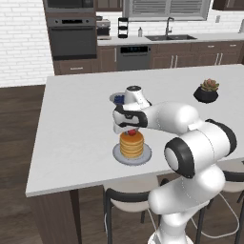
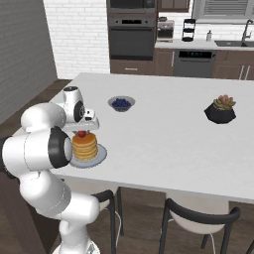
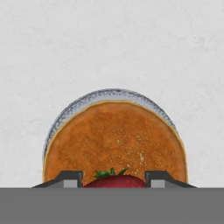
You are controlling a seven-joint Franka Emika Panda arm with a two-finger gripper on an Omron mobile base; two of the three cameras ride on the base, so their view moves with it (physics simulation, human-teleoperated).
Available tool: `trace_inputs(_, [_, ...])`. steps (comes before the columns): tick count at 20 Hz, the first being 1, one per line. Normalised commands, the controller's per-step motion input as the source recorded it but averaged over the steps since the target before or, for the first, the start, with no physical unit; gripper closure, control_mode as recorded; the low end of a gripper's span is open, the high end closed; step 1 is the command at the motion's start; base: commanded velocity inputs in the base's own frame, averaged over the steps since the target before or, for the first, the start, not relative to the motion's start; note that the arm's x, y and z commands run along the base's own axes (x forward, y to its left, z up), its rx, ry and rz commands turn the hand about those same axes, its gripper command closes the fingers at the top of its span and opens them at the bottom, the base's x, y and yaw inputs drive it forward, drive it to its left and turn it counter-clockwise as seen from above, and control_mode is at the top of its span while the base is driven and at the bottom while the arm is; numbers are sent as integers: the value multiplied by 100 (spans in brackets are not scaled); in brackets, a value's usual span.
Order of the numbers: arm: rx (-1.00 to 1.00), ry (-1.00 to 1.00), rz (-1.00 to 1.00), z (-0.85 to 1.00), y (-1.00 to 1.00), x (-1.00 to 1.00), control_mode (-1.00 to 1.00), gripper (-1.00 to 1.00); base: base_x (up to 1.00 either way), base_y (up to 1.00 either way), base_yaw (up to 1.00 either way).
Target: Take the strawberry from the fridge and place it on top of the pancake, located on the dining counter.
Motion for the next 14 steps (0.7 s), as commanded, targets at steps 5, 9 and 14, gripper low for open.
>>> trace_inputs(5, [0, 0, 0, -19, 0, -6, -100, -100, 0, 0, 0])
trace_inputs(9, [0, -2, 0, -1, 0, -25, -100, -100, 0, 0, 0])
trace_inputs(14, [-3, -12, 0, 12, 0, -49, -100, -100, 0, 0, 0])
